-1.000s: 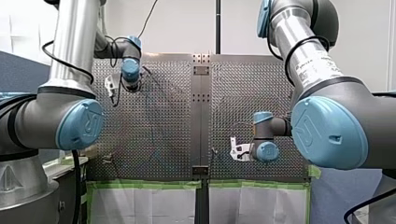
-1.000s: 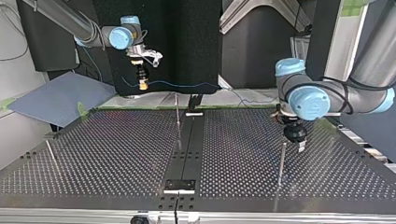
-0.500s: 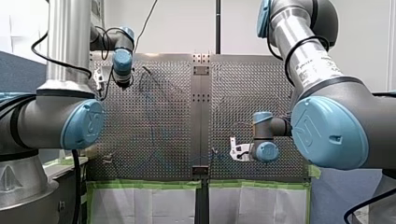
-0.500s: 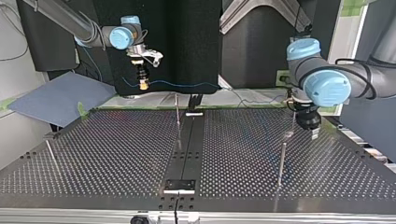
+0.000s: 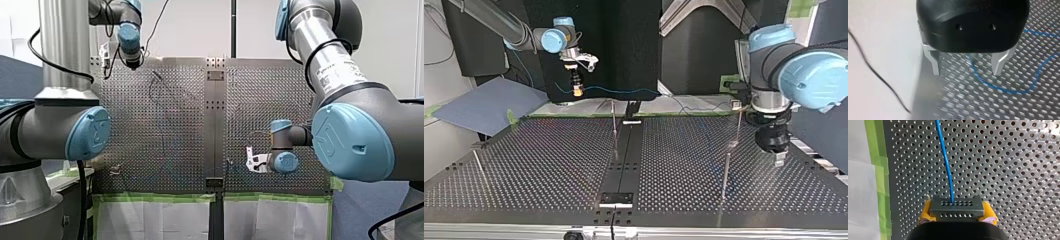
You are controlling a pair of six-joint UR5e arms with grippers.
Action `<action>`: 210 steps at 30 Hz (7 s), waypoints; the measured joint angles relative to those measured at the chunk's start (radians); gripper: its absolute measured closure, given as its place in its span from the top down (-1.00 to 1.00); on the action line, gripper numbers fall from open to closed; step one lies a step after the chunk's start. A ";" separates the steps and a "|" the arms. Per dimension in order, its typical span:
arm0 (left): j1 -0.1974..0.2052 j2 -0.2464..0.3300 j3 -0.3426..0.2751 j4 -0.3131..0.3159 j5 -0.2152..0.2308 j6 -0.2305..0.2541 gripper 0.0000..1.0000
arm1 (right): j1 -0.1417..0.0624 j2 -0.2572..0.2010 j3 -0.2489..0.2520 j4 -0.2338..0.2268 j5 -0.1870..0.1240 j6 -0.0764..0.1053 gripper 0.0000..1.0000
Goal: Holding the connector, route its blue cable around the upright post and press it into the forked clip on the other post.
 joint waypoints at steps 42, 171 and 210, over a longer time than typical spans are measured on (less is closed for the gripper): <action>-0.112 0.038 0.113 -0.265 0.147 0.025 0.97 | 0.004 0.000 0.000 0.003 0.000 0.006 -1.00; -0.246 -0.140 -0.153 0.289 0.042 0.208 0.97 | 0.013 -0.002 -0.001 0.011 -0.011 0.009 -1.00; -0.223 -0.250 -0.158 0.385 -0.110 0.539 0.97 | 0.013 -0.001 -0.001 0.009 -0.011 0.009 -1.00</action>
